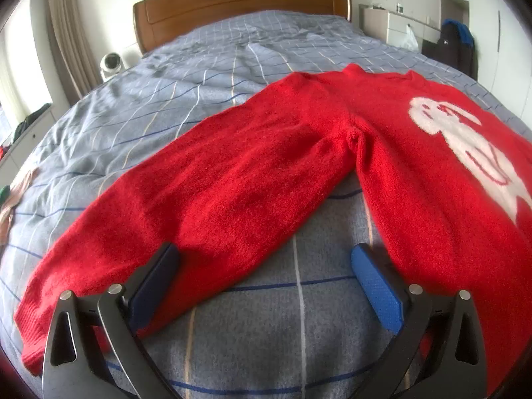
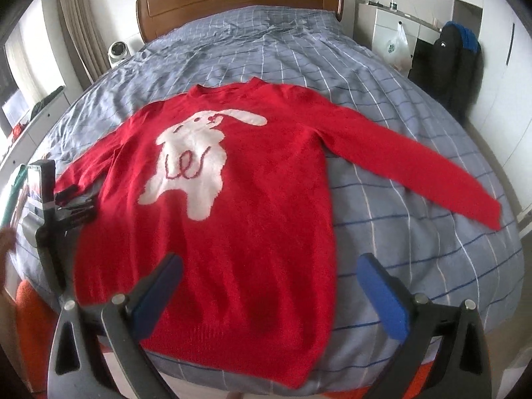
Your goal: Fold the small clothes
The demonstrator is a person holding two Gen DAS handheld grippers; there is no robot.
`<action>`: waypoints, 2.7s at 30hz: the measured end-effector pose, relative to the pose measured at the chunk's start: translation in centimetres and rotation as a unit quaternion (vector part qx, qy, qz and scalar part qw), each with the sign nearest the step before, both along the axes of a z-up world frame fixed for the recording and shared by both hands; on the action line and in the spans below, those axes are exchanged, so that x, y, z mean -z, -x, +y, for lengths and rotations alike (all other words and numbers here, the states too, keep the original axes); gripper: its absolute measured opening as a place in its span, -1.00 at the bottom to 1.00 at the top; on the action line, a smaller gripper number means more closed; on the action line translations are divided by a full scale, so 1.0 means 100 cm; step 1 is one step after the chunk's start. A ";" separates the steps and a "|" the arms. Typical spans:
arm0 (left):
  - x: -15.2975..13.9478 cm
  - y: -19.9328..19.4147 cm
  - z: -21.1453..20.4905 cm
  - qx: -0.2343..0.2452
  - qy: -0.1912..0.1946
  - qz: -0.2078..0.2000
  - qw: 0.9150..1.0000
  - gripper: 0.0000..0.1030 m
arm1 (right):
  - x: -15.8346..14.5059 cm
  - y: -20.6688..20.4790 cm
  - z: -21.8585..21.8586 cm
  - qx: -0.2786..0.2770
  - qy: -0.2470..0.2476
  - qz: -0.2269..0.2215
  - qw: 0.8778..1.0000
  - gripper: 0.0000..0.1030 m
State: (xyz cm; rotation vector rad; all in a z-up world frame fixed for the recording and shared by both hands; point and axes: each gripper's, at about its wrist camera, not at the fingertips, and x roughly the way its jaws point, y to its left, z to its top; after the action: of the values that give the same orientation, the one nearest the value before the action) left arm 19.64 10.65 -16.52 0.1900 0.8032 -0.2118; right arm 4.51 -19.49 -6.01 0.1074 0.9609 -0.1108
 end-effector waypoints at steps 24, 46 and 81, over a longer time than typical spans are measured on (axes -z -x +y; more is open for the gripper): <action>0.000 0.000 0.000 -0.001 0.000 0.000 1.000 0.99 | 0.019 -0.023 0.033 -0.006 0.003 0.036 0.999 0.99; 0.000 0.000 -0.001 -0.002 0.000 0.000 1.000 0.99 | 0.022 -0.020 0.036 -0.012 0.008 0.036 0.999 0.99; 0.000 0.000 -0.001 -0.003 0.000 -0.001 1.000 0.99 | 0.032 -0.025 0.054 -0.019 0.033 0.053 0.998 0.99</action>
State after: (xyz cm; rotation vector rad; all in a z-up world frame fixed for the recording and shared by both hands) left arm 19.66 10.56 -16.51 0.1874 0.8025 -0.2066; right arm 7.05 -14.09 -9.21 0.0213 1.0631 -0.1136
